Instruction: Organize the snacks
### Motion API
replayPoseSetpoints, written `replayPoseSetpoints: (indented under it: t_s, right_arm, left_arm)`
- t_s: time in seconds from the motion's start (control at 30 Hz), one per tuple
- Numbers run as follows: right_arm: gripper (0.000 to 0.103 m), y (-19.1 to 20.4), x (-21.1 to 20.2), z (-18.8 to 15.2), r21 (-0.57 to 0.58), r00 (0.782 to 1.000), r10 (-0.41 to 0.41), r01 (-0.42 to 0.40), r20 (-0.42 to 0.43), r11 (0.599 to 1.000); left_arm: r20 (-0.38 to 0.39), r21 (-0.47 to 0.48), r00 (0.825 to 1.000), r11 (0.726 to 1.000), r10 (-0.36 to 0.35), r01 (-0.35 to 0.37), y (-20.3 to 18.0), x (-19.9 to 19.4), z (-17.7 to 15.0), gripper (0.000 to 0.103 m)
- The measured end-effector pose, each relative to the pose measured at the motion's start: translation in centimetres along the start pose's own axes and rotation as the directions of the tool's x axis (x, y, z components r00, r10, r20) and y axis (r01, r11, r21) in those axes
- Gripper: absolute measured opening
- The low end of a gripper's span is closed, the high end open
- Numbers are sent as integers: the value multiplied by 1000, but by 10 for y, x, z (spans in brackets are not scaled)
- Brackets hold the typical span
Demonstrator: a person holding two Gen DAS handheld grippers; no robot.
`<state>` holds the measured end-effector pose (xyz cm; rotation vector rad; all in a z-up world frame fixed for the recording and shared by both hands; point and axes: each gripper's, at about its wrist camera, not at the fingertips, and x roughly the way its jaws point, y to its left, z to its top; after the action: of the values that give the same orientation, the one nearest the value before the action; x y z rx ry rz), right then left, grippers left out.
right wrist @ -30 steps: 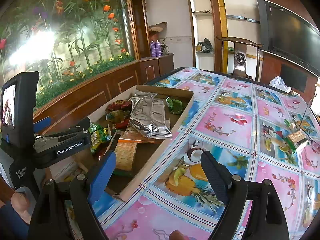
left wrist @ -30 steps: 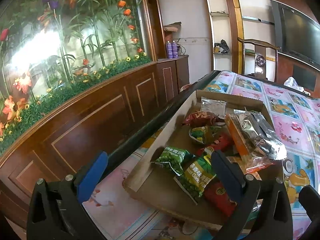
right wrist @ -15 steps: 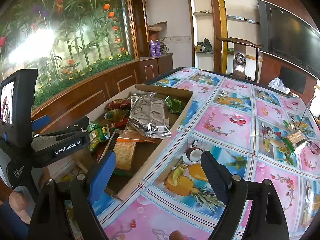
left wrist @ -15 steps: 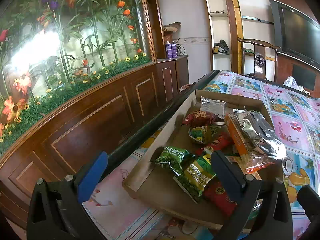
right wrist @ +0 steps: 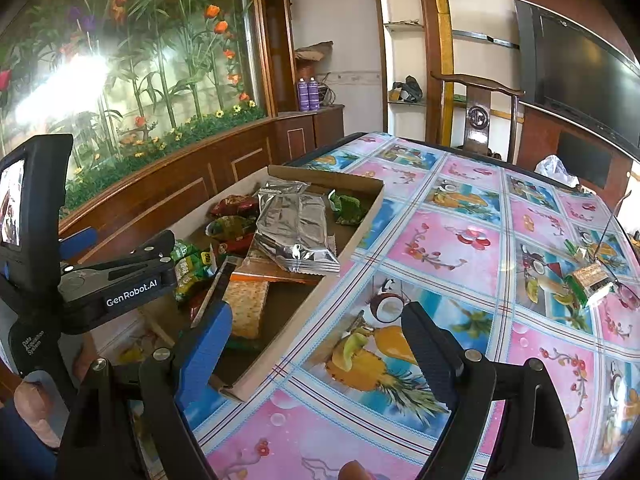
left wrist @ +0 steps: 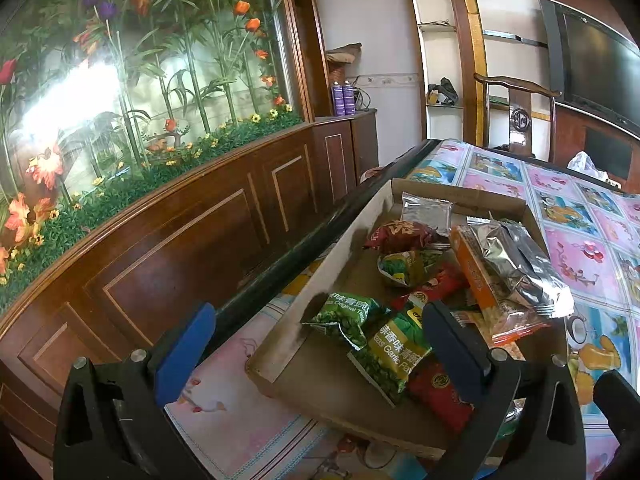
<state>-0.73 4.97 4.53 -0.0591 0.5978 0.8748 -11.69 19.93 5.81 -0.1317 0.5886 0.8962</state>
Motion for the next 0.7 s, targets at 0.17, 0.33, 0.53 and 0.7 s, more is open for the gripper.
replayPoseSetpoints:
  t_s: [0.17, 0.33, 0.53, 0.7]
  right_arm:
    - [90, 0, 0, 0, -2, 1000, -3, 3, -2, 1000]
    - [90, -2, -1, 0, -3, 1000, -4, 4, -2, 1000]
    - [90, -1, -2, 0, -3, 1000, -5, 5, -1, 1000]
    - [90, 0, -1, -1, -4, 1000, -6, 6, -3, 1000]
  left_arm:
    - [0, 1, 1000, 1000, 1, -1, 0, 0, 0, 103]
    - [-1, 3, 1000, 1000, -1, 1, 1, 1, -1, 103]
    - [-2, 4, 1000, 1000, -2, 2, 0, 0, 0, 103]
    - [-3, 8, 1000, 1000, -5, 5, 1, 0, -2, 103]
